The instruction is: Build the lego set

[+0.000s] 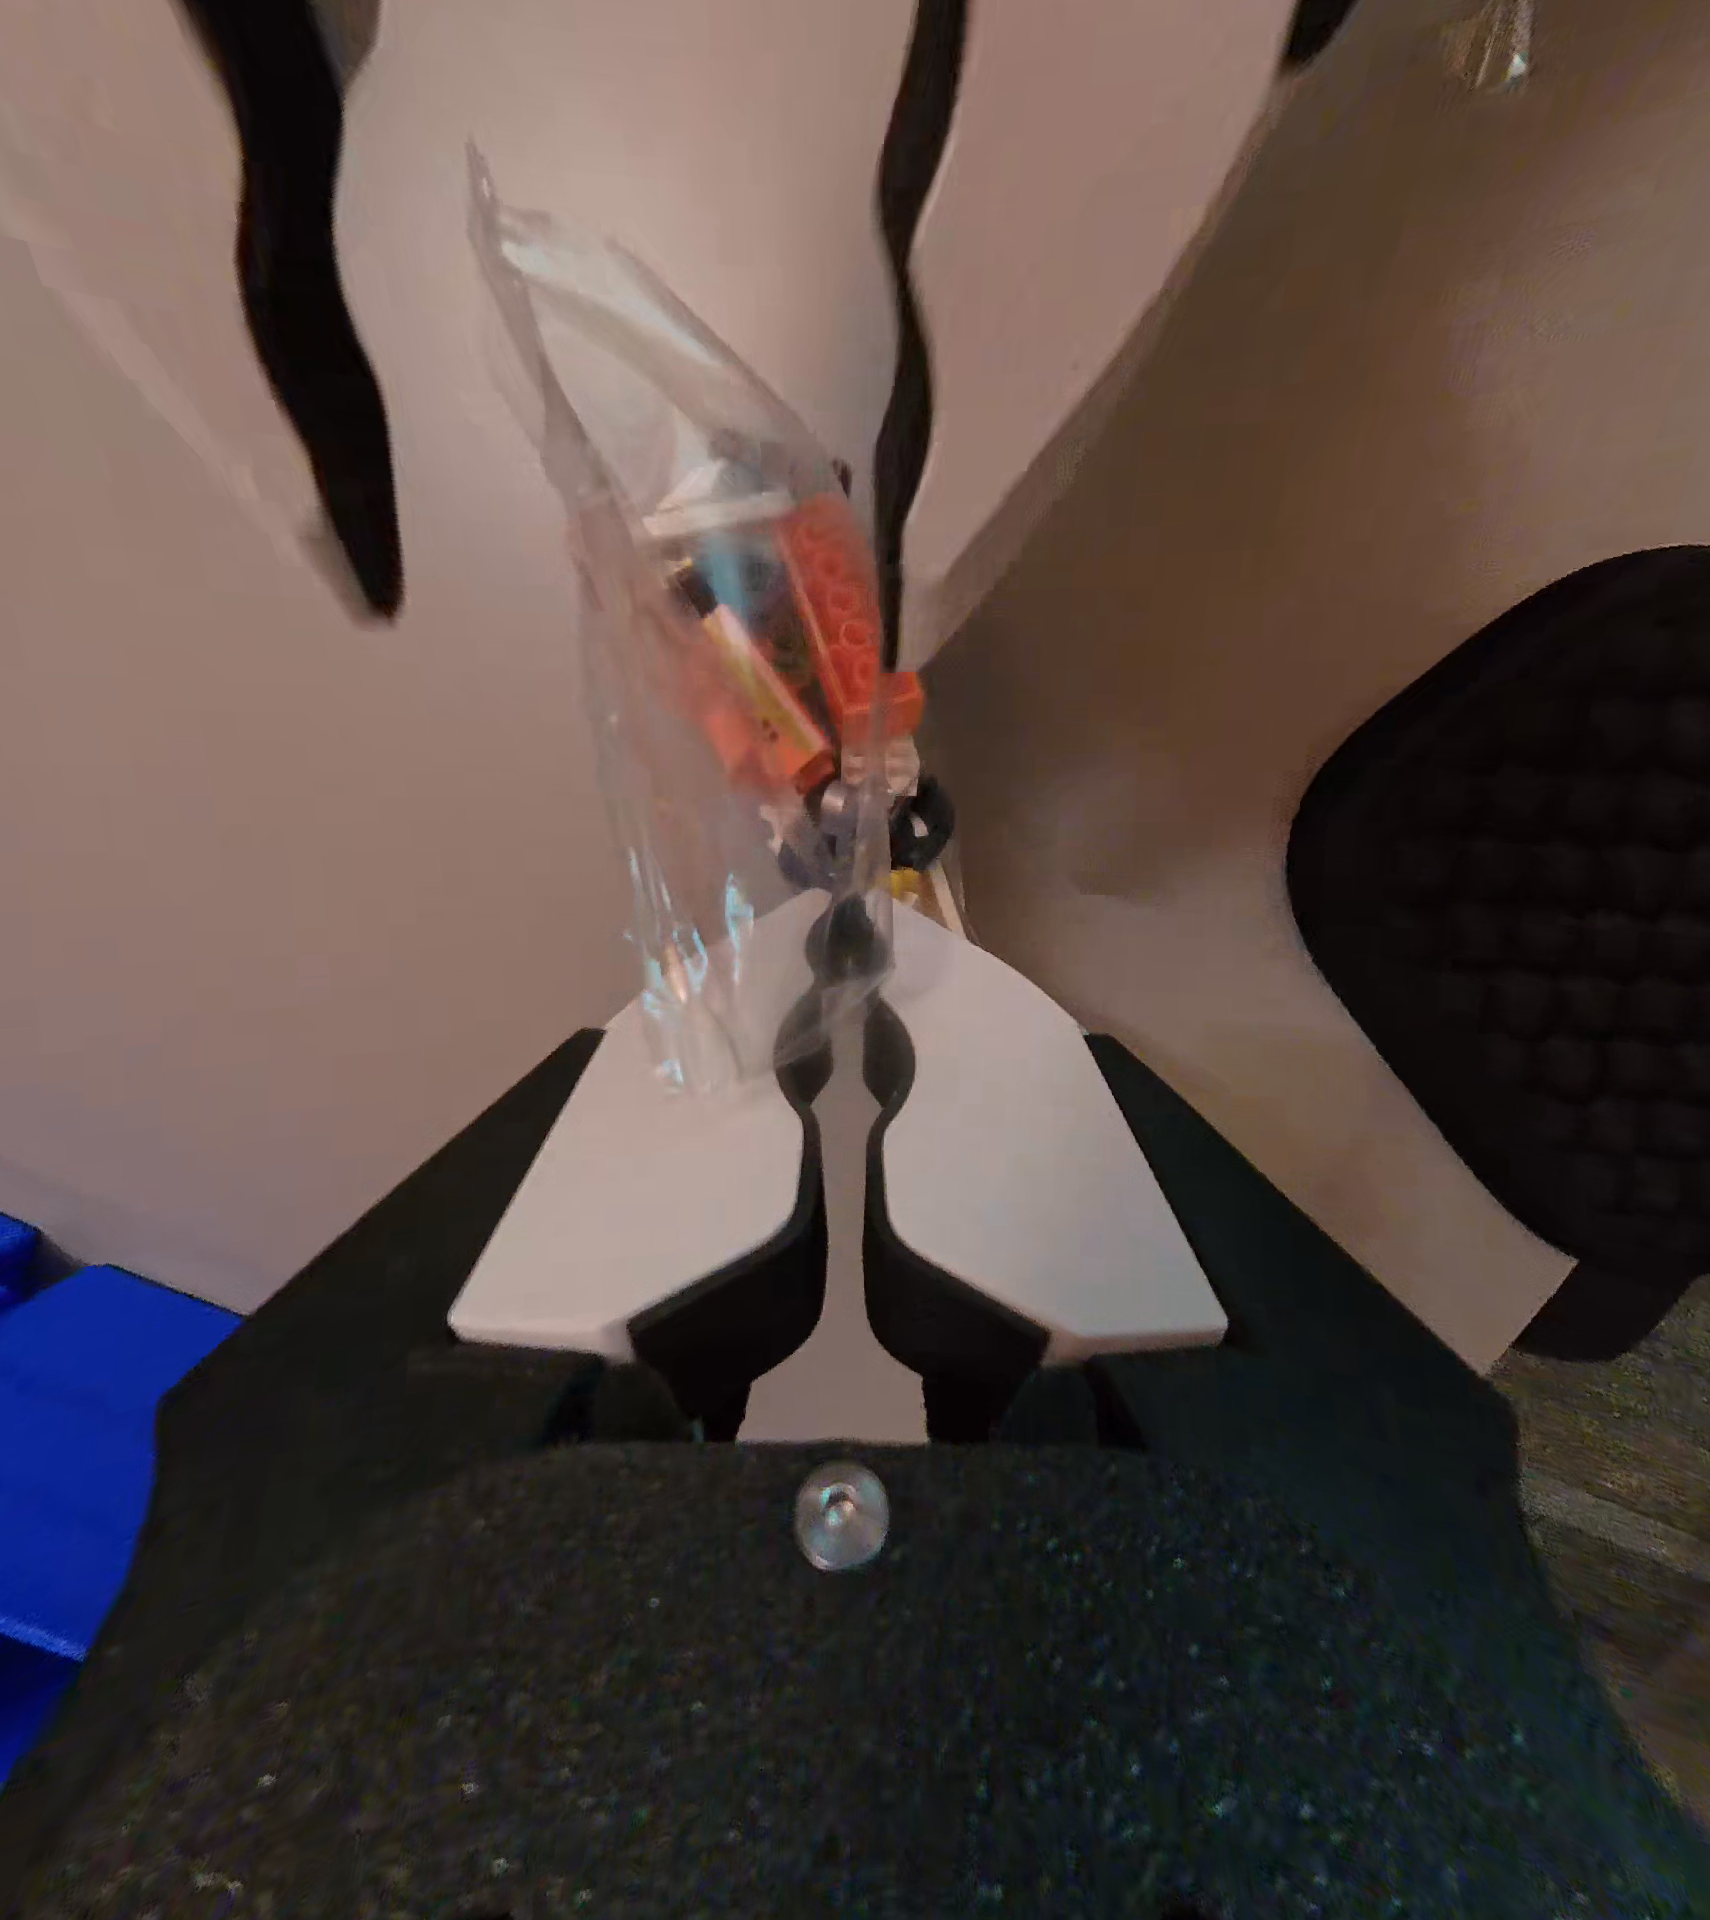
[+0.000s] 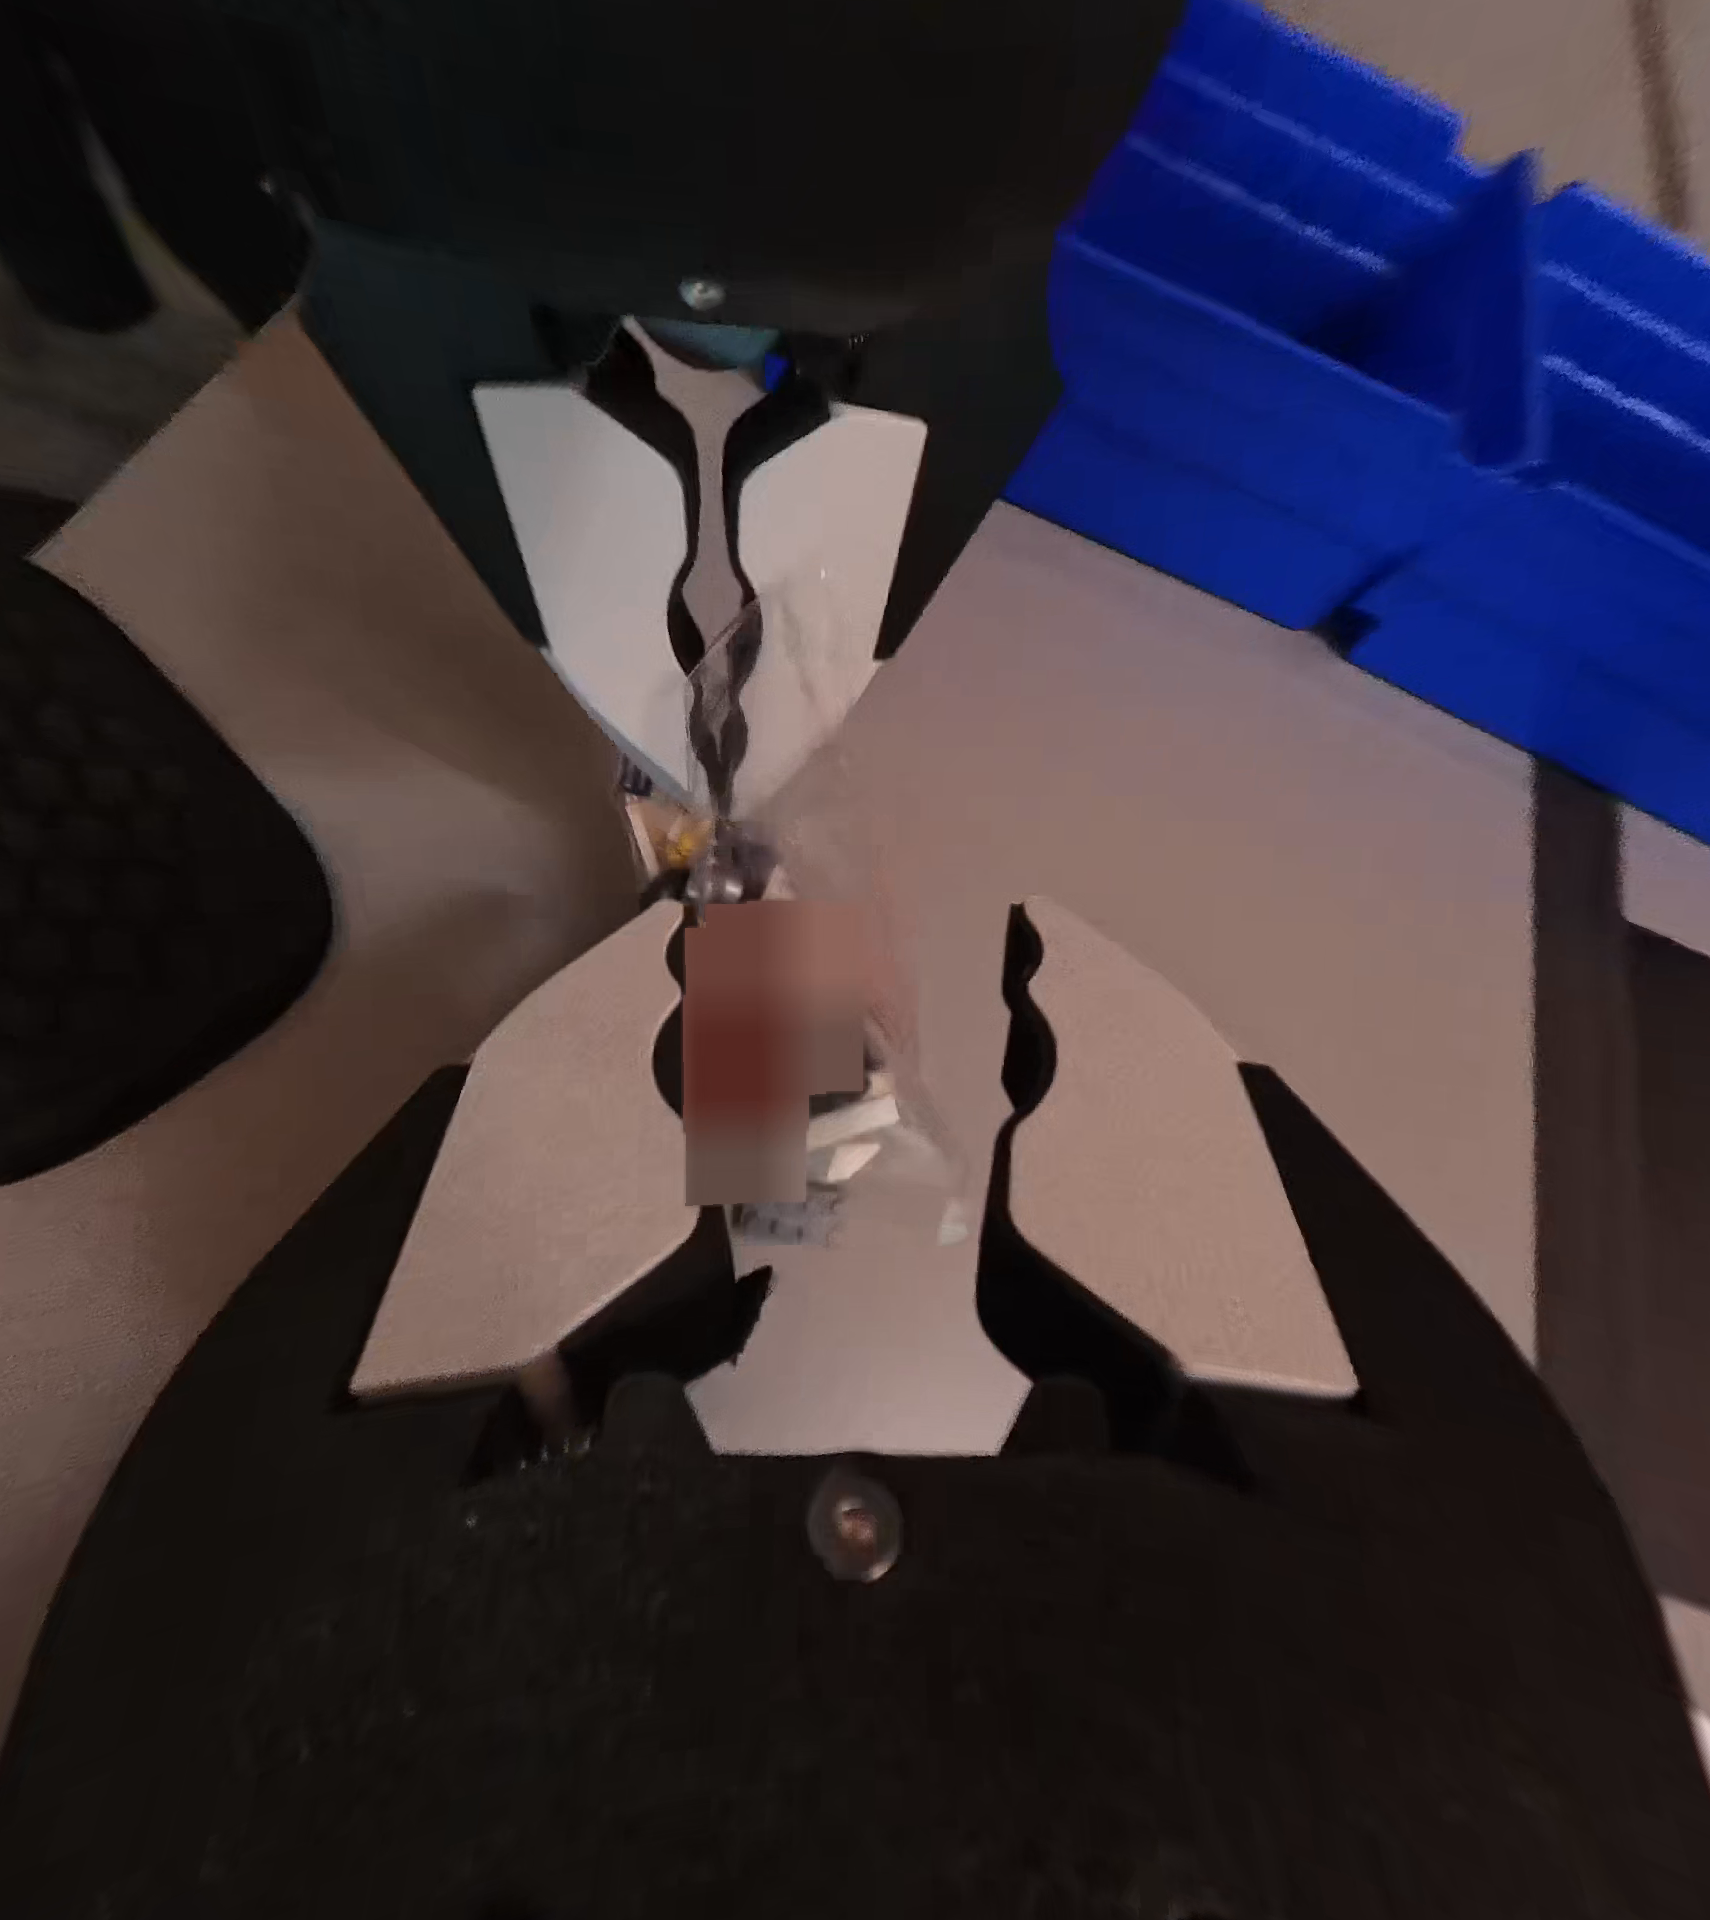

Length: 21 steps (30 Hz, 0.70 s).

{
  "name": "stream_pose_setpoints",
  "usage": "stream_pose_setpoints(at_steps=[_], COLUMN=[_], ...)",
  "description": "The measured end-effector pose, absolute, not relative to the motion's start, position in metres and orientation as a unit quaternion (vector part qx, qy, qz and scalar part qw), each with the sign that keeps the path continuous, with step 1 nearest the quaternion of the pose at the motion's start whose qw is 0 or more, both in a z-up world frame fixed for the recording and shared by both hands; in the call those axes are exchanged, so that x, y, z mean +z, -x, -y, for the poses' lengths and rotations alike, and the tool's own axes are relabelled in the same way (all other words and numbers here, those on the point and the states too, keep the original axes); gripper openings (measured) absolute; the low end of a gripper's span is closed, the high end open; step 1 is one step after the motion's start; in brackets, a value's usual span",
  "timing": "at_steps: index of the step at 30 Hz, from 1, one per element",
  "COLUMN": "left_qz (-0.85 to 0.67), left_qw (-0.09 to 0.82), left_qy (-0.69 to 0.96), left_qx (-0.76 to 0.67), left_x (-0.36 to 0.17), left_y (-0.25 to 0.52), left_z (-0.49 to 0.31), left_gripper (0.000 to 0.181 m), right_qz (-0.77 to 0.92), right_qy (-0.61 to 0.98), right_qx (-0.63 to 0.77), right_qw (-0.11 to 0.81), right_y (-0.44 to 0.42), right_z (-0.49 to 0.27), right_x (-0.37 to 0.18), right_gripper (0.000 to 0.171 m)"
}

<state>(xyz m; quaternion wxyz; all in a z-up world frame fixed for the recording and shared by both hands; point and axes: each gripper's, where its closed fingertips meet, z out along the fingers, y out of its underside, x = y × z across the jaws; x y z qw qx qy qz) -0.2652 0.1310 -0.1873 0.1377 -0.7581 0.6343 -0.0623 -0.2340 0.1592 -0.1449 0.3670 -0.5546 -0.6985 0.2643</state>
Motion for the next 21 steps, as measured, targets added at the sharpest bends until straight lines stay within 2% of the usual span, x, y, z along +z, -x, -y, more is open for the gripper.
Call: stream_pose_setpoints(at_steps=[1, 3, 5, 12, 17, 19, 21], left_qz=[-0.637, -0.635, -0.63, -0.602, -0.574, -0.556, -0.534], left_qw=[0.137, 0.136, 0.133, 0.143, 0.179, 0.205, 0.238], left_qy=[0.756, 0.758, 0.763, 0.784, 0.797, 0.801, 0.804], left_qx=[-0.058, -0.055, -0.051, -0.052, -0.06, -0.081, -0.108], left_x=[-0.188, -0.188, -0.188, -0.19, -0.18, -0.176, -0.175], left_y=[0.266, 0.271, 0.28, 0.31, 0.326, 0.328, 0.328], left_z=[-0.132, -0.134, -0.135, -0.142, -0.15, -0.151, -0.152], left_gripper=[0.0, 0.0, 0.0, 0.0, 0.003, 0.007, 0.02], right_qz=[0.706, 0.716, 0.718, 0.731, 0.687, 0.655, 0.619], right_qy=[0.552, 0.54, 0.535, 0.513, 0.527, 0.538, 0.556], right_qx=[0.265, 0.273, 0.29, 0.28, 0.341, 0.38, 0.412], right_qw=[0.357, 0.348, 0.338, 0.353, 0.367, 0.371, 0.371], right_y=[0.24, 0.25, 0.259, 0.292, 0.305, 0.303, 0.299], right_z=[-0.161, -0.162, -0.16, -0.166, -0.171, -0.172, -0.176], right_x=[-0.149, -0.152, -0.154, -0.158, -0.153, -0.153, -0.158], right_gripper=[0.052, 0.02, 0.009, 0.0, 0.0, 0.0, 0.0])
